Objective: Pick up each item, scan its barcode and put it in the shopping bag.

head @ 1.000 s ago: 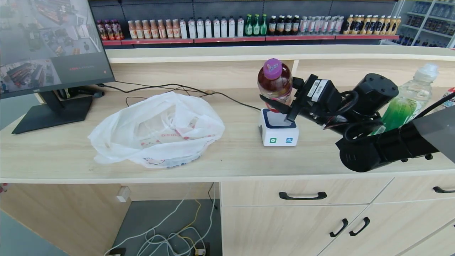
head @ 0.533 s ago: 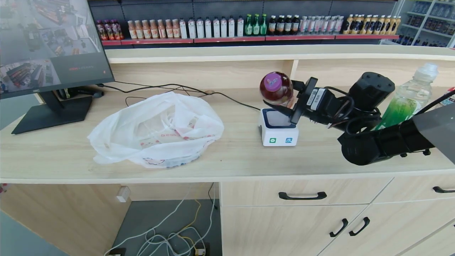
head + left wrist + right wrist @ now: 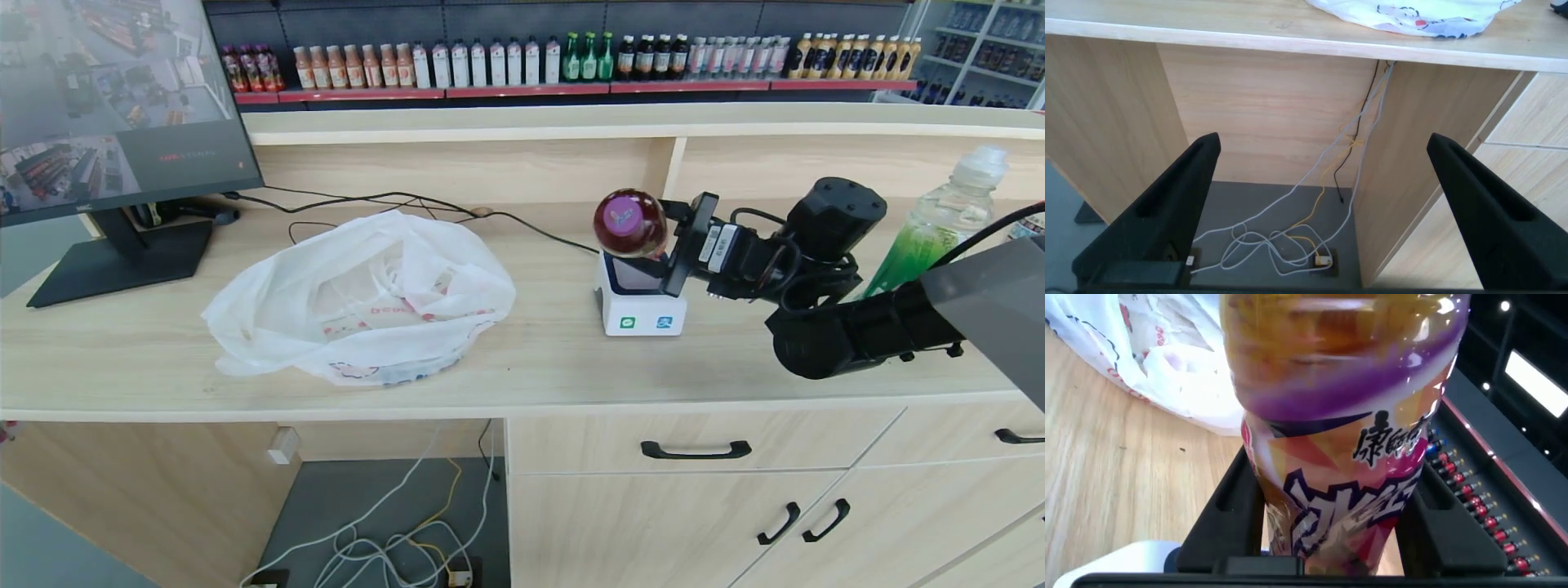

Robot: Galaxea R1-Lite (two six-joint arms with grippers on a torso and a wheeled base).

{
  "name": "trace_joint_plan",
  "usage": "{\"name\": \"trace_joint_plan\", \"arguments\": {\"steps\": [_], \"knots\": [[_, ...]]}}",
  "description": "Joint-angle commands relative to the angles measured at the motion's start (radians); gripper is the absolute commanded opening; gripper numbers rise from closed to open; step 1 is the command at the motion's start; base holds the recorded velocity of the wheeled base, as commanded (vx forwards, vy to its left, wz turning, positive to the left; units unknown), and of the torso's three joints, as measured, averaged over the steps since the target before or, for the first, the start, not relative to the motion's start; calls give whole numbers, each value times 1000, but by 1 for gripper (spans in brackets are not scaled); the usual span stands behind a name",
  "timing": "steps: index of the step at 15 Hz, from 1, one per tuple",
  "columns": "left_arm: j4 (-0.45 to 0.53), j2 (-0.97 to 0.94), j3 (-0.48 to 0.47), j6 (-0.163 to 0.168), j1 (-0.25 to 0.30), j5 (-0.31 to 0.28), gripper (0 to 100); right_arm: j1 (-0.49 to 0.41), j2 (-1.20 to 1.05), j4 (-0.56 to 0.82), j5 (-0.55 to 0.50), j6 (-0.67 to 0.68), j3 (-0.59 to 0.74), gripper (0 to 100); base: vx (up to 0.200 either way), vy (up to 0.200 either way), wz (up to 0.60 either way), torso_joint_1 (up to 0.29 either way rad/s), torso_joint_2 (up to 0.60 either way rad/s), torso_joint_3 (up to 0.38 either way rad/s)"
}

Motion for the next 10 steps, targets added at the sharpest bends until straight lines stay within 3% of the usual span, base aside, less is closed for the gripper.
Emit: {"name": "trace_joint_plan", "arguments": {"steps": [1, 10], "knots": [[0, 0, 0, -1, 0, 0, 100, -7, 21, 1, 3, 0, -18, 0, 0, 0, 0, 0, 0, 0], [0, 0, 0, -1, 0, 0, 100, -33, -17, 1, 4, 0, 58, 0, 0, 0, 0, 0, 0, 0]]}}
